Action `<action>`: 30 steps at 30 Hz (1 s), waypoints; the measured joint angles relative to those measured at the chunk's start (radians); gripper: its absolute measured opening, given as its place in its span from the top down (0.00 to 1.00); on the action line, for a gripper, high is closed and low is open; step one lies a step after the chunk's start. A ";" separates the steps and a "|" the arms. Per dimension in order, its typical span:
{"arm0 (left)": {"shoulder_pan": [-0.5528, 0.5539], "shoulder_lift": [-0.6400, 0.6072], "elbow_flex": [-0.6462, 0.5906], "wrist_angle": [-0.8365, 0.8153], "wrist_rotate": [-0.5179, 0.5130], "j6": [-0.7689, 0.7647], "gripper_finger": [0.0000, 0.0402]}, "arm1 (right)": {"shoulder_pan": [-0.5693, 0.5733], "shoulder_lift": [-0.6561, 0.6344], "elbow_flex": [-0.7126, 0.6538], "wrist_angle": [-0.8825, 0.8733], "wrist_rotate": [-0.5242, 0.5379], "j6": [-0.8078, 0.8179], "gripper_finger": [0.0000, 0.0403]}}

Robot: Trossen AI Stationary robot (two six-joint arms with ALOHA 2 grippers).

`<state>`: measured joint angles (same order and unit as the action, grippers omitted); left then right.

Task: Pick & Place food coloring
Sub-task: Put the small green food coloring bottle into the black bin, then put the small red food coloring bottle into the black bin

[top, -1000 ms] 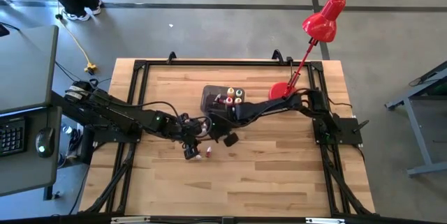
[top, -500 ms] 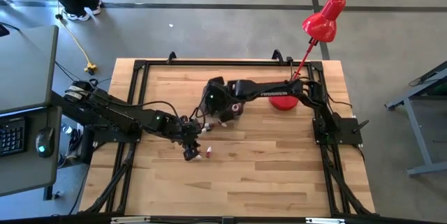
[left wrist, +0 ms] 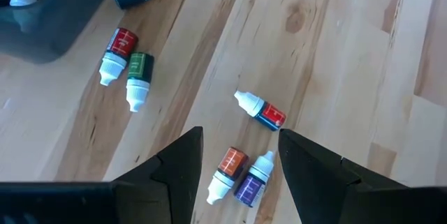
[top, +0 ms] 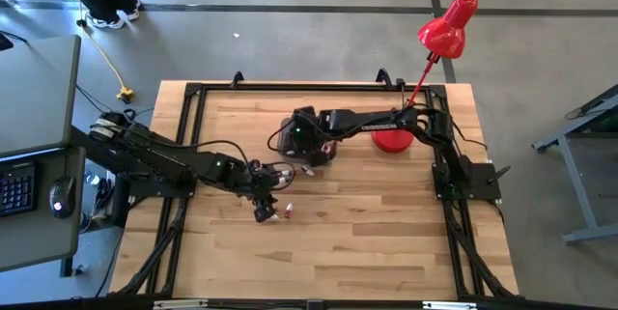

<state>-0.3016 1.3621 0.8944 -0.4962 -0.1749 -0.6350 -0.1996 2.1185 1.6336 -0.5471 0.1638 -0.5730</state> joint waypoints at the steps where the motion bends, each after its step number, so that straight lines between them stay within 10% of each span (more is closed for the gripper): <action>1: 0.000 0.000 0.000 0.000 0.000 -0.001 0.54 | 0.000 0.000 -0.003 0.003 -0.012 -0.005 0.80; 30: 0.000 0.000 0.000 0.000 -0.003 -0.013 0.54 | 0.099 0.001 0.095 -0.070 0.062 -0.075 0.66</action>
<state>-0.3016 1.3621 0.8944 -0.4961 -0.1774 -0.6475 -0.1007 2.1197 1.7289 -0.6169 0.2254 -0.6483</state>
